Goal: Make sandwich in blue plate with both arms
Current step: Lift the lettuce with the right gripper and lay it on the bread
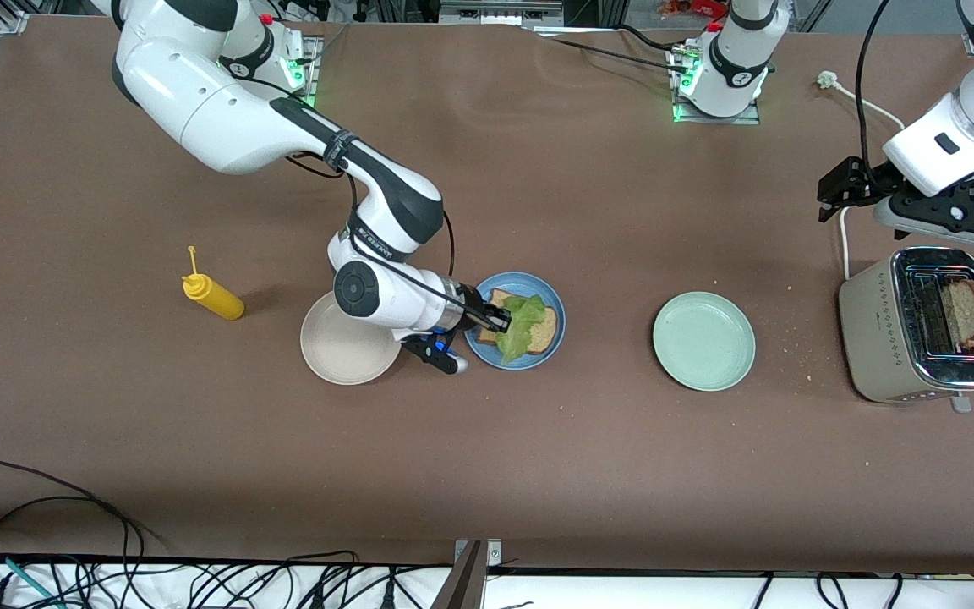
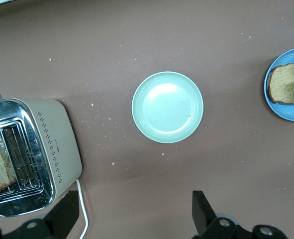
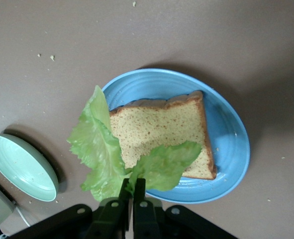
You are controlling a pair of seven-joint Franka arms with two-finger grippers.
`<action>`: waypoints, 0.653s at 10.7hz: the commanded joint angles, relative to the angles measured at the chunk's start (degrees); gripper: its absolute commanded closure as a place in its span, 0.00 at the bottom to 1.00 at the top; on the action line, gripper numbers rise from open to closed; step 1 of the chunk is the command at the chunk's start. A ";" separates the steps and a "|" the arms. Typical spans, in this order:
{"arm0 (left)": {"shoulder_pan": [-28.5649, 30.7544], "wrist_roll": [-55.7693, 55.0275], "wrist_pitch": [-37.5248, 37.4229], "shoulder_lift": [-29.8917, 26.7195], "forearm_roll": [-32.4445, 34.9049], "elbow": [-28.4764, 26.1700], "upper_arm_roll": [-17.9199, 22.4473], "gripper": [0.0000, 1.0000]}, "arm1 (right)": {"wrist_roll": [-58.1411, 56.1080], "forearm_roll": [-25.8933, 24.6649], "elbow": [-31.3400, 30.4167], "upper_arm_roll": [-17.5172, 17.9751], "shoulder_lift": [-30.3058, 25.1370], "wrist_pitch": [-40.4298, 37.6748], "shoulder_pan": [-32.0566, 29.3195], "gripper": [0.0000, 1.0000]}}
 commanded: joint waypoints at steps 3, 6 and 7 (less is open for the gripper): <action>-0.13 0.00 0.19 1.54 0.78 2.37 0.05 0.00 | 1.68 -1.05 -1.81 0.71 1.13 0.14 -1.20 0.84; -0.13 0.26 0.19 1.98 0.70 2.55 0.14 0.00 | 2.03 -0.96 -1.64 0.79 0.87 -0.04 -1.63 0.02; -0.31 0.09 0.10 2.07 0.78 2.55 0.14 0.00 | 2.03 -0.87 -1.55 1.14 0.69 -0.82 -2.25 0.00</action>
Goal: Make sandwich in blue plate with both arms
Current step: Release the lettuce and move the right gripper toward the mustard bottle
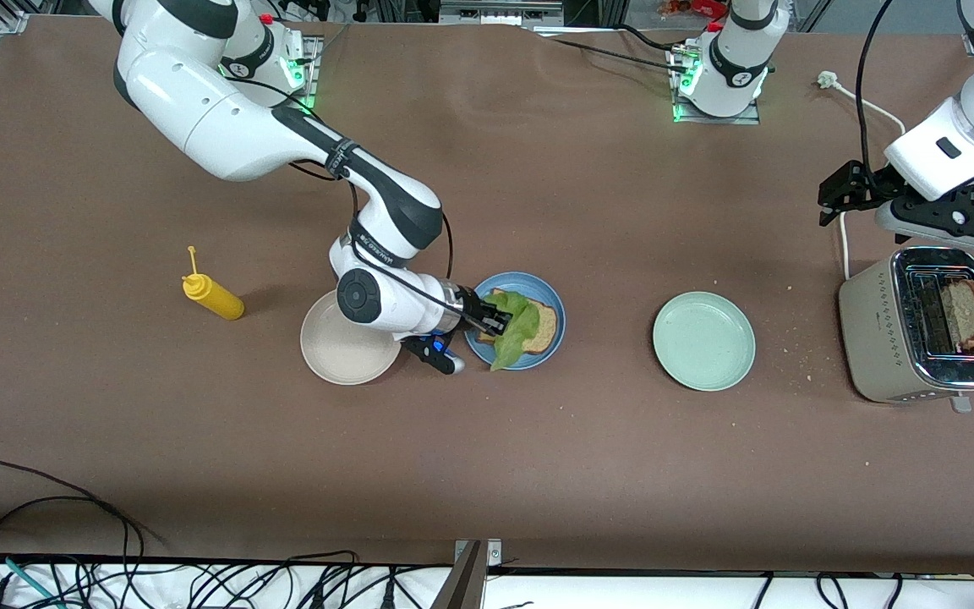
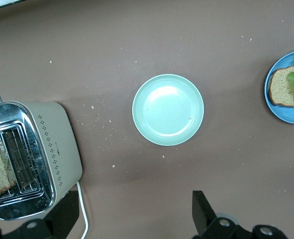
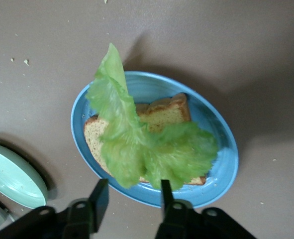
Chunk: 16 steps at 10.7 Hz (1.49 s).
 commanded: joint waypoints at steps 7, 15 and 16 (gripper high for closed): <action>3.29 0.87 -0.01 5.72 0.70 2.86 0.35 0.00 | -10.46 -0.47 0.73 2.75 -15.17 -30.27 -9.79 0.00; 0.83 0.26 -0.01 5.90 -1.68 3.83 -0.44 0.00 | -69.04 17.10 0.75 -34.13 -37.86 -56.07 -10.41 0.01; 0.92 0.78 -0.01 5.64 -1.76 3.83 -0.53 0.00 | -78.87 18.59 -0.23 -38.87 -38.66 -55.98 -10.41 0.01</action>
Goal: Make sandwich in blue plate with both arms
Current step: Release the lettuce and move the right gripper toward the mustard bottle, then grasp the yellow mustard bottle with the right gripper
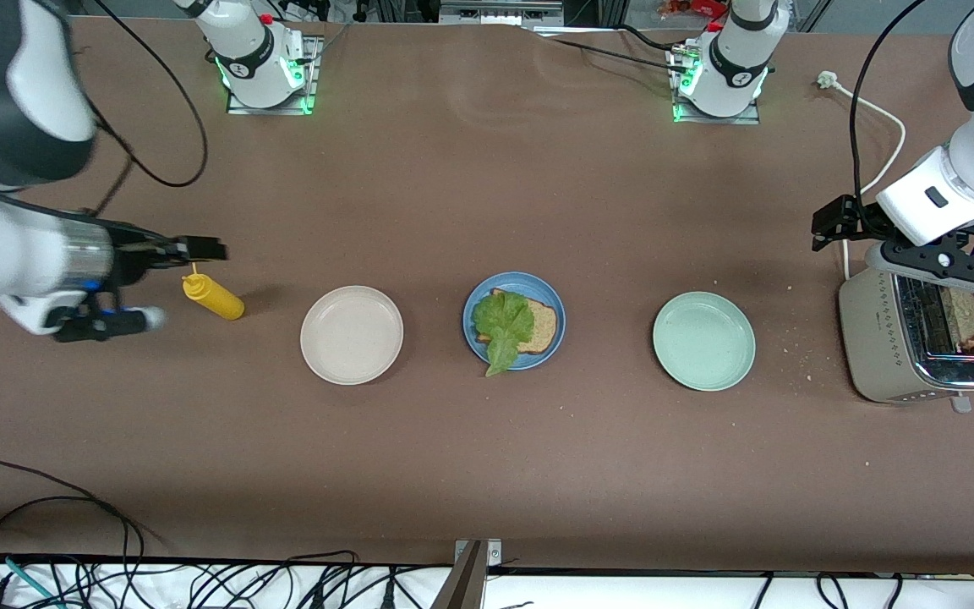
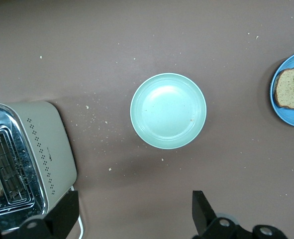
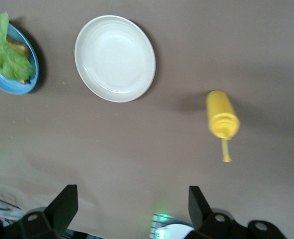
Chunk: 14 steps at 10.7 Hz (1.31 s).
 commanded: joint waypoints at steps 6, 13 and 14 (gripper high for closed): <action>0.39 0.48 -0.94 -10.32 -4.60 -6.35 -1.00 0.00 | -78.96 35.29 -16.58 -33.51 1.63 2.87 0.50 0.00; 0.39 0.82 -4.70 -9.82 -6.63 -5.83 -1.97 0.00 | -127.15 53.41 -20.63 -38.98 14.55 -2.30 -3.36 0.00; 0.40 0.83 -5.68 -10.16 -5.94 -5.57 -1.97 0.00 | -131.39 55.44 -20.54 -39.07 17.27 -4.23 -4.41 0.00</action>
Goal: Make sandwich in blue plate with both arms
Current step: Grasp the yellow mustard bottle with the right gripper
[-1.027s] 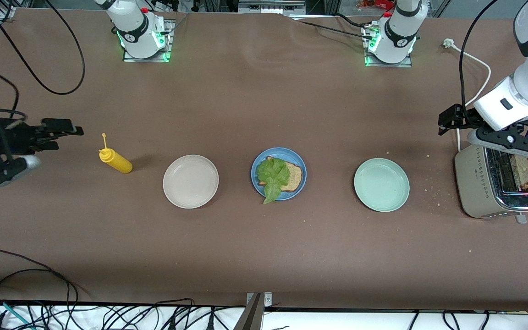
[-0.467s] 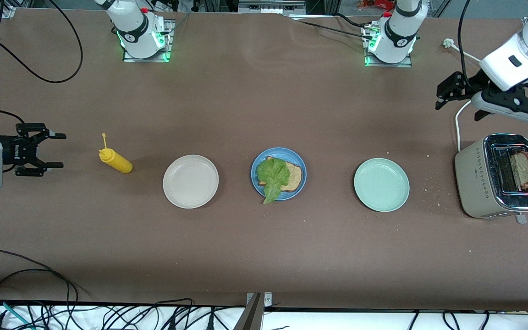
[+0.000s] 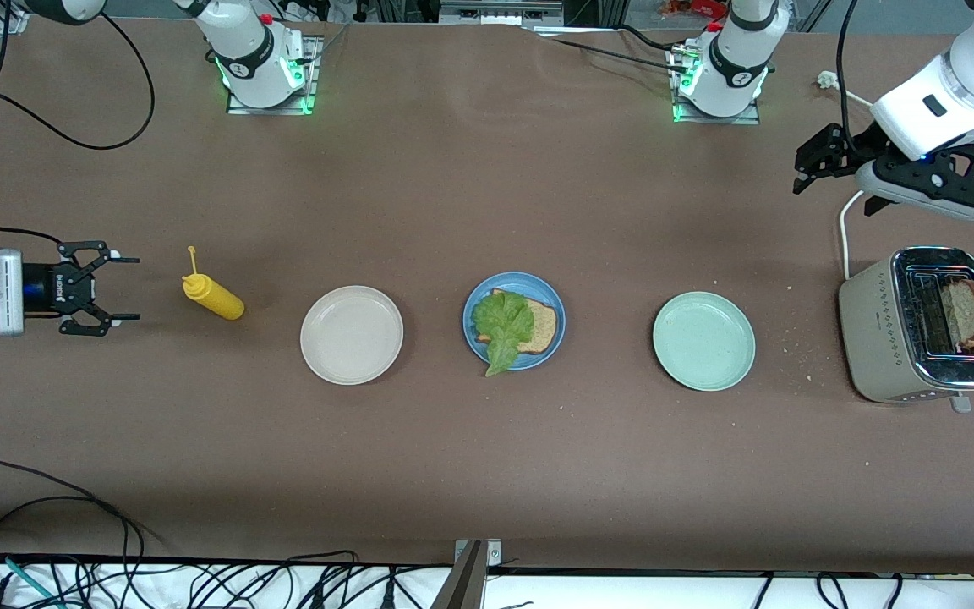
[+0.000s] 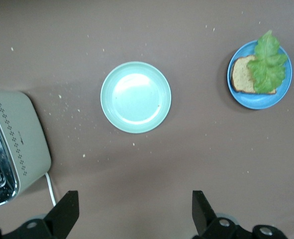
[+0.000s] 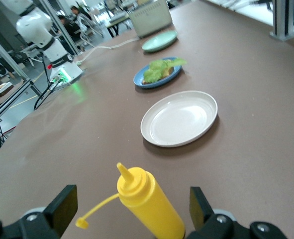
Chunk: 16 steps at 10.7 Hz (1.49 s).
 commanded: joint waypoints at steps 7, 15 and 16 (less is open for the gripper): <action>0.15 0.22 -3.46 3.39 -0.14 6.23 0.06 0.00 | -24.12 11.99 0.32 -0.33 15.58 -10.03 -3.63 0.00; 0.32 0.05 -4.34 3.48 -0.05 6.41 -0.02 0.00 | -25.45 17.80 0.32 5.11 20.77 -8.38 -3.19 0.07; 0.32 0.05 -4.43 3.48 -0.05 6.41 -0.02 0.00 | -25.37 17.81 0.32 5.38 20.95 -7.94 -3.19 0.39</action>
